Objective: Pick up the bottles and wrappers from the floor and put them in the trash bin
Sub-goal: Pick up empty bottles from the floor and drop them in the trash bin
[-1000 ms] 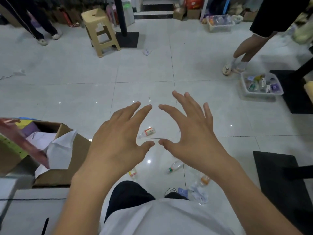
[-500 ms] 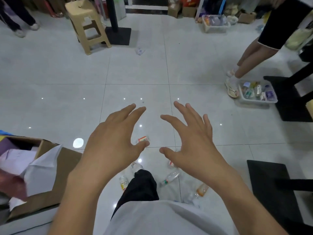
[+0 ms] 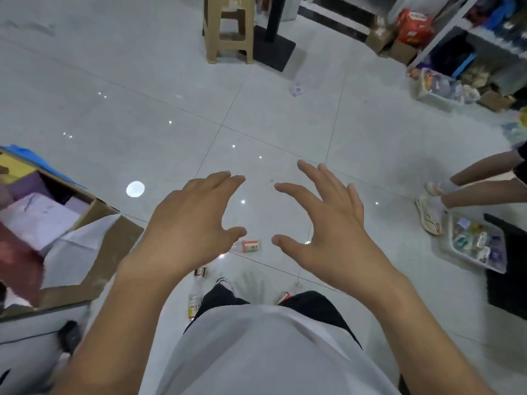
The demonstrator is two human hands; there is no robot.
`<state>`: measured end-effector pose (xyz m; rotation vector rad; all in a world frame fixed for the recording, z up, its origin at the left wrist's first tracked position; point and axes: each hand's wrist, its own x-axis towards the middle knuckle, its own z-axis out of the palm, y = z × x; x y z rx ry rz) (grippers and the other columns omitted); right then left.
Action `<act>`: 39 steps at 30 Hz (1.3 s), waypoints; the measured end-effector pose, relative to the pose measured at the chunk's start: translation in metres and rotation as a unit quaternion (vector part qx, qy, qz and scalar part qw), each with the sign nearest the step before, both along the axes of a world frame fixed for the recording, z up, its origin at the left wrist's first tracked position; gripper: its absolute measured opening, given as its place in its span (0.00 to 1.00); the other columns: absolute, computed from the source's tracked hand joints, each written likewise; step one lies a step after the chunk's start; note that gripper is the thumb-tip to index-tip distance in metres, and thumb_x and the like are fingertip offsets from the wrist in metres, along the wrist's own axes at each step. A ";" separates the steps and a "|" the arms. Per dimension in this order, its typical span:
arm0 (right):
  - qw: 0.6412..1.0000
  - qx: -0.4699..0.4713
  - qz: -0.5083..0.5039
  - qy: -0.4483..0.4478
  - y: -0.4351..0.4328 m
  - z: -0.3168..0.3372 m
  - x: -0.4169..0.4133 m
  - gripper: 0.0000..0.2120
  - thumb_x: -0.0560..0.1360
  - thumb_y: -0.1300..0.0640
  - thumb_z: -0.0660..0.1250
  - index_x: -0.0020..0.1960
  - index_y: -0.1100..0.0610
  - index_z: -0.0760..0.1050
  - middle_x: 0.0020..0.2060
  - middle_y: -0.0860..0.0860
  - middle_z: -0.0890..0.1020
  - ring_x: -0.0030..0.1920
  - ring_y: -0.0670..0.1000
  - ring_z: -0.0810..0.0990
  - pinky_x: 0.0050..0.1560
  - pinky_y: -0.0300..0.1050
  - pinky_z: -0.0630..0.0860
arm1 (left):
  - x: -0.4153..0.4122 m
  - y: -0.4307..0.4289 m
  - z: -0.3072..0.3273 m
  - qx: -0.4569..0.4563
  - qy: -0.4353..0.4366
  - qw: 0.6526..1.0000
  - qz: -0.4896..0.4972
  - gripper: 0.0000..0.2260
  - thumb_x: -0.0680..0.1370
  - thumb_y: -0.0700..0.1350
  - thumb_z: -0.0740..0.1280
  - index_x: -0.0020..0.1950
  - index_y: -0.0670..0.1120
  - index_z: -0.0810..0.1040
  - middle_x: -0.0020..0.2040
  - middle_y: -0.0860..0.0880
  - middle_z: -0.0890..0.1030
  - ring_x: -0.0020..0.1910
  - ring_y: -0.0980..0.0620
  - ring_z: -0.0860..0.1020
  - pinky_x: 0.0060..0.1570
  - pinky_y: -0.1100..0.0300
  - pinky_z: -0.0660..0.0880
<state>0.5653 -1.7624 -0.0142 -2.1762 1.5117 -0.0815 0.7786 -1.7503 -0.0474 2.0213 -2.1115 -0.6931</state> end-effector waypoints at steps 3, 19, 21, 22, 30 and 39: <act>0.999 0.008 0.037 -0.001 -0.012 -0.009 0.015 0.31 0.74 0.43 0.72 0.74 0.36 0.63 0.80 0.38 0.47 0.79 0.40 0.36 0.79 0.55 0.34 | 0.017 0.000 -0.007 -0.002 -0.003 0.999 0.042 0.36 0.76 0.60 0.69 0.80 0.60 0.55 0.79 0.60 0.57 0.75 0.52 0.61 0.66 0.54 0.66; 0.950 0.040 0.307 0.038 -0.135 -0.054 0.055 0.29 0.73 0.44 0.73 0.72 0.39 0.68 0.80 0.42 0.55 0.81 0.45 0.46 0.79 0.58 0.43 | -0.008 0.017 -0.049 0.067 0.047 0.929 0.361 0.35 0.75 0.60 0.70 0.79 0.58 0.59 0.79 0.57 0.61 0.74 0.50 0.65 0.65 0.51 0.68; 0.933 0.055 0.353 0.046 -0.158 -0.072 0.052 0.29 0.73 0.43 0.72 0.72 0.39 0.68 0.79 0.42 0.56 0.81 0.46 0.47 0.79 0.58 0.43 | -0.028 0.011 -0.064 0.079 0.067 0.901 0.422 0.35 0.75 0.60 0.71 0.79 0.58 0.59 0.78 0.58 0.61 0.74 0.52 0.65 0.66 0.52 0.68; 0.924 0.063 0.374 0.050 -0.171 -0.083 0.047 0.29 0.73 0.42 0.72 0.72 0.39 0.68 0.79 0.43 0.56 0.81 0.46 0.47 0.79 0.59 0.44 | -0.041 0.007 -0.074 0.087 0.089 0.884 0.451 0.35 0.75 0.60 0.71 0.78 0.59 0.59 0.78 0.59 0.61 0.74 0.53 0.65 0.66 0.53 0.67; 0.903 0.124 0.405 0.075 -0.249 -0.258 0.010 0.30 0.73 0.47 0.75 0.72 0.40 0.69 0.78 0.43 0.59 0.80 0.48 0.52 0.79 0.59 0.46 | -0.097 -0.061 -0.238 0.155 0.164 0.817 0.530 0.34 0.76 0.57 0.70 0.79 0.61 0.57 0.78 0.62 0.58 0.75 0.57 0.61 0.66 0.55 0.67; 0.907 0.178 0.377 0.057 -0.242 -0.593 0.027 0.27 0.73 0.43 0.71 0.70 0.43 0.72 0.76 0.45 0.67 0.77 0.49 0.62 0.76 0.59 0.59 | -0.069 -0.099 -0.519 0.216 0.019 0.885 0.412 0.38 0.74 0.71 0.50 0.80 0.53 0.57 0.78 0.54 0.64 0.72 0.48 0.69 0.61 0.50 0.72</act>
